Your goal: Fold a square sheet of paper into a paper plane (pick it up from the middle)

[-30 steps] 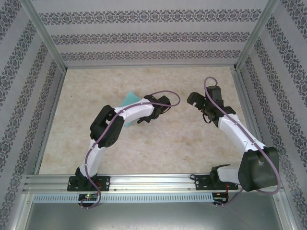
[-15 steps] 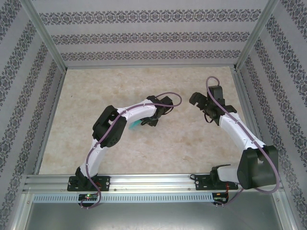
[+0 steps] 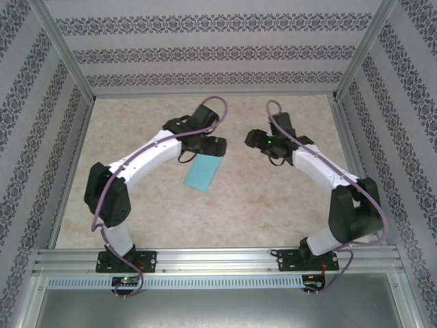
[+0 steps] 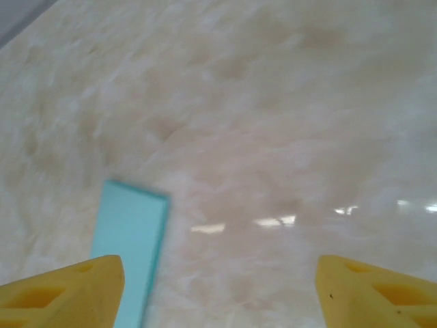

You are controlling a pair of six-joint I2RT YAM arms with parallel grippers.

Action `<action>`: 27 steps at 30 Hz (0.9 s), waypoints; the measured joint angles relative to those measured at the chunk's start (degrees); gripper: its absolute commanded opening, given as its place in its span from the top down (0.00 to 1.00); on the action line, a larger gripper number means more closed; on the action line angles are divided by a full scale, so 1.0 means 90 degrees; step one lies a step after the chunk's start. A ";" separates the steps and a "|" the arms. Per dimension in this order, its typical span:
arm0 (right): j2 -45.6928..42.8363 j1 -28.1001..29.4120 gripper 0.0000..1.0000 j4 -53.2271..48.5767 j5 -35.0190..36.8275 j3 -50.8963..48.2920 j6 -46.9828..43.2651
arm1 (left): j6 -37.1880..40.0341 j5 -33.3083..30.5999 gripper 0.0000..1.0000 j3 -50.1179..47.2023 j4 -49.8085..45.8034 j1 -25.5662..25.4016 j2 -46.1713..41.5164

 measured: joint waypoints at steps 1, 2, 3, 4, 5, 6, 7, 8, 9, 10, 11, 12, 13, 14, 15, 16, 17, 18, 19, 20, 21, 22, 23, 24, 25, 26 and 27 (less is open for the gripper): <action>0.0240 0.0255 0.40 0.0019 -0.0070 0.0245 -0.0005 | -0.0102 0.0119 0.14 -0.0260 0.0117 0.0272 -0.0114; 0.0503 0.0505 0.45 0.0032 -0.0136 0.0515 -0.0015 | -0.0197 0.0216 0.14 -0.0515 0.0209 0.0542 -0.0189; 0.0733 0.0714 0.48 0.0044 -0.0187 0.0746 -0.0007 | -0.0282 0.0304 0.14 -0.0738 0.0267 0.0780 -0.0233; 0.1018 0.0952 0.52 0.0070 -0.0262 0.1030 -0.0010 | -0.0379 0.0379 0.15 -0.1008 0.0340 0.1049 -0.0270; 0.1314 0.1178 0.55 0.0100 -0.0333 0.1316 -0.0017 | -0.0481 0.0444 0.15 -0.1270 0.0393 0.1304 -0.0299; 0.1598 0.1384 0.57 0.0112 -0.0408 0.1588 -0.0012 | -0.0583 0.0488 0.16 -0.1511 0.0420 0.1530 -0.0321; 0.1870 0.1564 0.59 0.0112 -0.0464 0.1846 -0.0002 | -0.0658 0.0529 0.16 -0.1698 0.0432 0.1702 -0.0345; 0.2149 0.1736 0.60 0.0112 -0.0517 0.2101 -0.0002 | -0.0755 0.0578 0.16 -0.1916 0.0457 0.1887 -0.0389; 0.2378 0.1858 0.61 0.0090 -0.0568 0.2310 -0.0005 | -0.0831 0.0614 0.17 -0.2089 0.0459 0.2028 -0.0444; 0.2650 0.2001 0.61 0.0049 -0.0619 0.2552 -0.0012 | -0.0908 0.0646 0.17 -0.2251 0.0476 0.2157 -0.0515; 0.2909 0.2125 0.61 -0.0002 -0.0668 0.2783 -0.0019 | -0.0969 0.0680 0.17 -0.2397 0.0495 0.2273 -0.0597; 0.3111 0.2212 0.61 -0.0068 -0.0714 0.2968 -0.0022 | -0.1025 0.0709 0.17 -0.2501 0.0512 0.2358 -0.0673; 0.3308 0.2290 0.61 -0.0121 -0.0760 0.3135 -0.0022 | -0.1093 0.0743 0.18 -0.2594 0.0542 0.2438 -0.0748; 0.3487 0.2353 0.61 -0.0185 -0.0792 0.3286 -0.0019 | -0.1139 0.0772 0.18 -0.2662 0.0568 0.2506 -0.0811; 0.3638 0.2392 0.61 -0.0262 -0.0835 0.3417 -0.0022 | -0.1180 0.0794 0.18 -0.2713 0.0605 0.2555 -0.0857; 0.3786 0.2426 0.61 -0.0357 -0.0872 0.3558 -0.0024 | -0.1234 0.0821 0.18 -0.2778 0.0663 0.2594 -0.0903; 0.3942 0.2443 0.61 -0.0454 -0.0903 0.3708 -0.0024 | -0.1285 0.0845 0.18 -0.2837 0.0719 0.2630 -0.0937; 0.4051 0.2443 0.61 -0.0517 -0.0925 0.3810 -0.0024 | -0.1326 0.0860 0.18 -0.2888 0.0763 0.2657 -0.0962; 0.4160 0.2453 0.61 -0.0595 -0.0930 0.3895 -0.0024 | -0.1375 0.0894 0.18 -0.2943 0.0804 0.2684 -0.0981; 0.4243 0.2453 0.61 -0.0687 -0.0947 0.3959 -0.0029 | -0.1418 0.0920 0.18 -0.2987 0.0843 0.2710 -0.0988; 0.4316 0.2453 0.61 -0.0780 -0.0954 0.4005 -0.0046 | -0.1452 0.0933 0.18 -0.3014 0.0857 0.2727 -0.0991; 0.4374 0.2455 0.60 -0.0867 -0.0971 0.4041 -0.0061 | -0.1467 0.0954 0.18 -0.3026 0.0872 0.2744 -0.0991; 0.4422 0.2470 0.60 -0.0952 -0.0993 0.4068 -0.0102 | -0.1486 0.0967 0.18 -0.3038 0.0884 0.2749 -0.0991; 0.4454 0.2470 0.60 -0.1035 -0.1020 0.4068 -0.0165 | -0.1494 0.0971 0.18 -0.3043 0.0894 0.2754 -0.0991; 0.4476 0.2472 0.60 -0.1129 -0.1049 0.4068 -0.0221 | -0.1508 0.0974 0.18 -0.3048 0.0908 0.2754 -0.0991; 0.4490 0.2475 0.60 -0.1226 -0.1083 0.4068 -0.0299 | -0.1518 0.0993 0.18 -0.3053 0.0925 0.2754 -0.0991; 0.4503 0.2482 0.60 -0.1331 -0.1117 0.4068 -0.0393 | -0.1535 0.1013 0.18 -0.3055 0.0945 0.2754 -0.0991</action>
